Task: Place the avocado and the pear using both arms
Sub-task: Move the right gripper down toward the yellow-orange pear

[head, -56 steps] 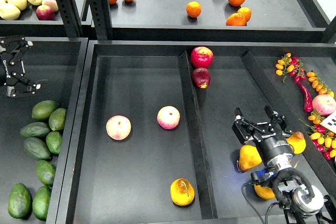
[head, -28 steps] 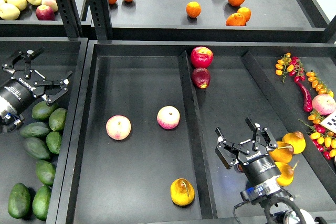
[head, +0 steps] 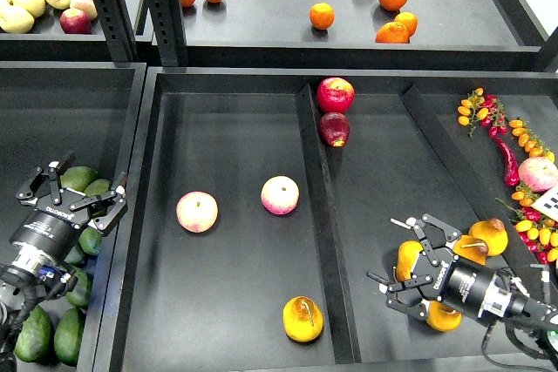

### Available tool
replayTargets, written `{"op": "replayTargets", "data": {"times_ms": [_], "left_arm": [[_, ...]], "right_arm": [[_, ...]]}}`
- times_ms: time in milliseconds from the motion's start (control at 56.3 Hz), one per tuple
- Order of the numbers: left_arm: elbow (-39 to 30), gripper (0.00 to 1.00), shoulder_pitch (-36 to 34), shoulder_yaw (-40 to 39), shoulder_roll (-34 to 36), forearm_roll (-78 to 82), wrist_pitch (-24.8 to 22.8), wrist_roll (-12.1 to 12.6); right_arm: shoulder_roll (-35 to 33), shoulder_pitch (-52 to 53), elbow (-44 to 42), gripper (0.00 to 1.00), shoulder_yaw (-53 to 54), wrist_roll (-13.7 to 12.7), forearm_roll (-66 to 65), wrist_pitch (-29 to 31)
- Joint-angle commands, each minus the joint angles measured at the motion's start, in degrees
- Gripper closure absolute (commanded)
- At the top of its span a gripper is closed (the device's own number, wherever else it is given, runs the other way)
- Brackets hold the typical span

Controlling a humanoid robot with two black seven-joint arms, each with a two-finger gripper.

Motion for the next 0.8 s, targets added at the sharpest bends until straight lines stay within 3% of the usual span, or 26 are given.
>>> {"op": "replayTargets", "data": {"times_ms": [0, 284, 781], "left_arm": [[-1.3, 0.01, 1.2, 0.0, -0.1, 0.1, 0.0, -0.6], [-2.0, 0.01, 3.4, 0.7, -0.1, 0.0, 0.0, -1.1], [-3.7, 0.01, 9.6, 0.8, -0.1, 0.0, 0.0, -1.1]], "right_arm": [[-3.3, 2.8, -1.4, 0.0, -4.9, 0.0, -3.1, 0.0], [-1.1, 6.9, -6.5, 0.0, -13.4, 0.0, -7.8, 0.0], [13.2, 7.7, -15.9, 0.01, -15.1, 0.0, -6.2, 0.0]]}}
